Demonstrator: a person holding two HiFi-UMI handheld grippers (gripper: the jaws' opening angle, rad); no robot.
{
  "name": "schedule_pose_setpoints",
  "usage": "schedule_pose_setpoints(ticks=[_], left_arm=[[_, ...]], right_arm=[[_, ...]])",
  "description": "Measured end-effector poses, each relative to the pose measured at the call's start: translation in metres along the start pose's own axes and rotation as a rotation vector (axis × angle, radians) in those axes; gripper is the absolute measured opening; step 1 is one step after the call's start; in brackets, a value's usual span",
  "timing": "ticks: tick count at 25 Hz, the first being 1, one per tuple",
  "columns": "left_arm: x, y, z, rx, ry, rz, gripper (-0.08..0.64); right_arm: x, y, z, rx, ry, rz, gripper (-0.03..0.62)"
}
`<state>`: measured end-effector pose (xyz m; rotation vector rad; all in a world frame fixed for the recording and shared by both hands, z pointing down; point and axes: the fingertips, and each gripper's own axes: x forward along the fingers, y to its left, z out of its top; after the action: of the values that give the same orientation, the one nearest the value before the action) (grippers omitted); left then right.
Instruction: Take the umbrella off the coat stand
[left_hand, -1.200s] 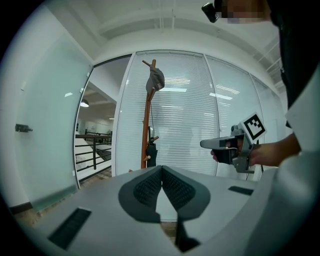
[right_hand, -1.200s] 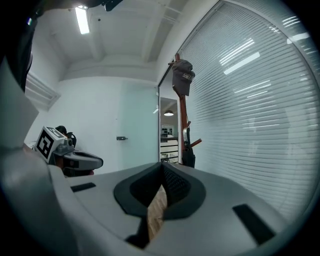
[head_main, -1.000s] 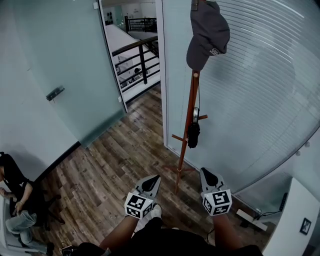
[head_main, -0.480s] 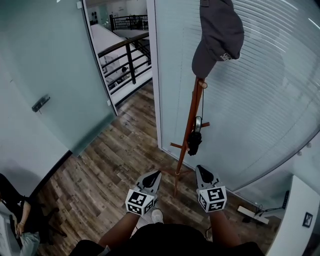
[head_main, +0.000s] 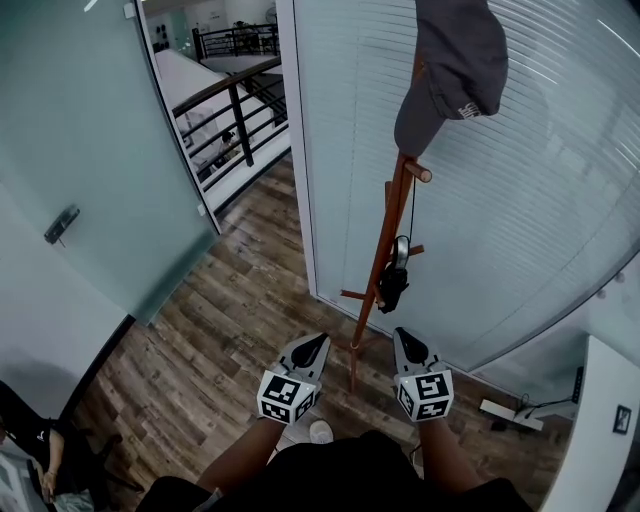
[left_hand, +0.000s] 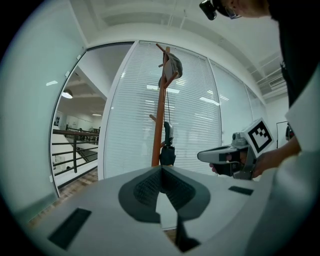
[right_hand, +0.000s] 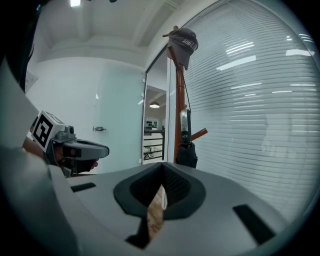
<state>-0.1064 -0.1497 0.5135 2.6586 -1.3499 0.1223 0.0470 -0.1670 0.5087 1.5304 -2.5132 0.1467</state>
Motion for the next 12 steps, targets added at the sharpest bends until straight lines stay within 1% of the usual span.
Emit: schedule_pose_setpoints(ticks=[3, 8, 10, 12], left_arm=[[0.008, 0.004, -0.001, 0.025, 0.003, -0.029, 0.011], [0.021, 0.004, 0.015, 0.04, -0.033, -0.059, 0.011], [0.026, 0.006, 0.014, 0.046, -0.03, -0.06, 0.011], [0.031, 0.009, 0.012, 0.035, -0.025, -0.051, 0.011]], right_arm=[[0.004, -0.004, -0.007, -0.006, 0.0, -0.018, 0.006], [0.011, -0.011, -0.008, 0.003, -0.011, -0.041, 0.006], [0.015, -0.012, -0.01, 0.018, -0.009, -0.036, 0.006], [0.02, -0.015, -0.011, 0.017, -0.004, -0.026, 0.006]])
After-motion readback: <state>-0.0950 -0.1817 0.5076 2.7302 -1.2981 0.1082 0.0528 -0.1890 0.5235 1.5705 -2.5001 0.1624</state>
